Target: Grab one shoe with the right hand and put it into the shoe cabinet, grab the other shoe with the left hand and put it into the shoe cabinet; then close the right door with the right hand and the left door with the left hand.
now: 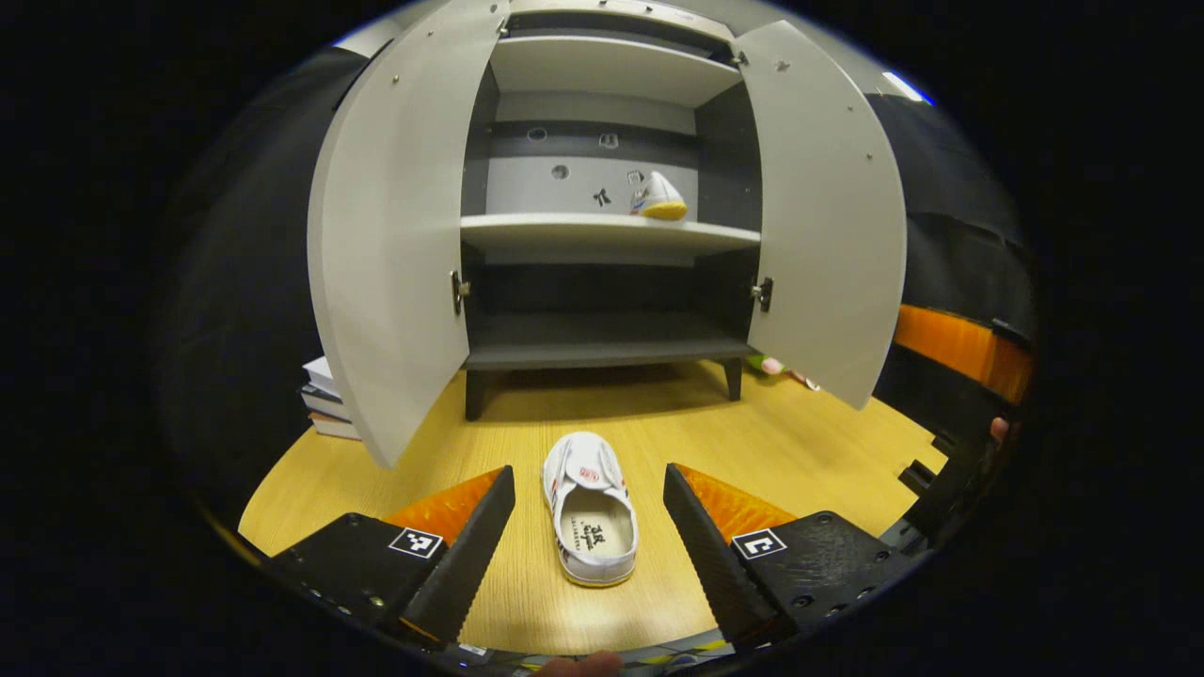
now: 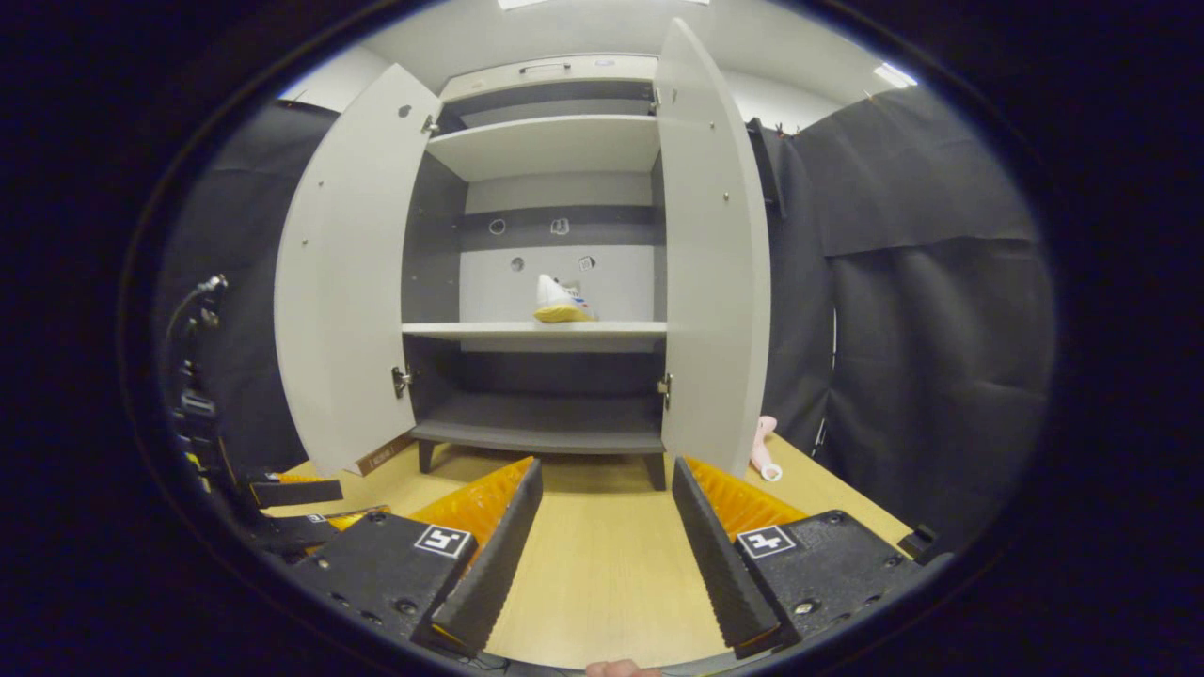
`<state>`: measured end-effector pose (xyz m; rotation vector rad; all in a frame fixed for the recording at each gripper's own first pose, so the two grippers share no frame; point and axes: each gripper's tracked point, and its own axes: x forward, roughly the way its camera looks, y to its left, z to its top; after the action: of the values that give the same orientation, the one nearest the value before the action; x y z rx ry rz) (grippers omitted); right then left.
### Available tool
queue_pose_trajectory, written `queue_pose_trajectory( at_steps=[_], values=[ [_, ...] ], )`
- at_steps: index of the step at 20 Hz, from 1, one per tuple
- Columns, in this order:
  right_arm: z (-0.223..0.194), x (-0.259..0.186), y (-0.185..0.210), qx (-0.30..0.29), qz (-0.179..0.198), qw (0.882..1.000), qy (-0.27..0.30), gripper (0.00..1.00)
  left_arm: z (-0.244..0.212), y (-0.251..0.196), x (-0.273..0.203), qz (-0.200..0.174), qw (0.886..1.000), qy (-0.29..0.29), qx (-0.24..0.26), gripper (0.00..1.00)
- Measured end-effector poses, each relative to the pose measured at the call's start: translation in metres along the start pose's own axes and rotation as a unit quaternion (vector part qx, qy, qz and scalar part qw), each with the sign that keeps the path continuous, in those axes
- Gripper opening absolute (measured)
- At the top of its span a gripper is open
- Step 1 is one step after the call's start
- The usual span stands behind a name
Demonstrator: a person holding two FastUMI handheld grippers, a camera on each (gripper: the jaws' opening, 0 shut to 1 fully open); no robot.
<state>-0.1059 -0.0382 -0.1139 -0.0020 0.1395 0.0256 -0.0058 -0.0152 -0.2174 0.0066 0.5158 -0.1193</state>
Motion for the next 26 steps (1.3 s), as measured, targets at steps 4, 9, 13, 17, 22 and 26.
queue_pose_trajectory(
  at_steps=[4,9,13,17,22,26],
  values=[
    [0.004,-0.002,-0.003,0.007,-0.004,1.0,-0.004,0.88,-0.034,0.02,0.031,0.017,0.998,0.053,0.005,0.96],
    [-0.001,0.001,-0.013,0.006,-0.011,1.0,0.01,0.88,-0.062,0.033,0.059,0.025,0.995,0.093,-0.007,0.96],
    [-0.004,0.006,-0.016,0.003,-0.013,1.0,0.02,0.88,-0.073,0.041,0.081,0.03,0.994,0.105,0.006,0.96],
    [-0.007,0.013,-0.014,-0.005,-0.015,0.999,0.028,0.88,-0.076,0.038,0.105,0.012,0.994,0.112,-0.004,0.96],
    [-0.01,0.027,-0.011,-0.01,-0.014,0.999,0.04,0.88,-0.074,0.038,0.131,0.002,0.994,0.111,-0.012,0.98],
    [-0.012,0.035,-0.01,-0.012,-0.016,0.999,0.046,0.87,-0.073,0.045,0.143,0.01,0.994,0.109,-0.015,0.86]
  ],
)
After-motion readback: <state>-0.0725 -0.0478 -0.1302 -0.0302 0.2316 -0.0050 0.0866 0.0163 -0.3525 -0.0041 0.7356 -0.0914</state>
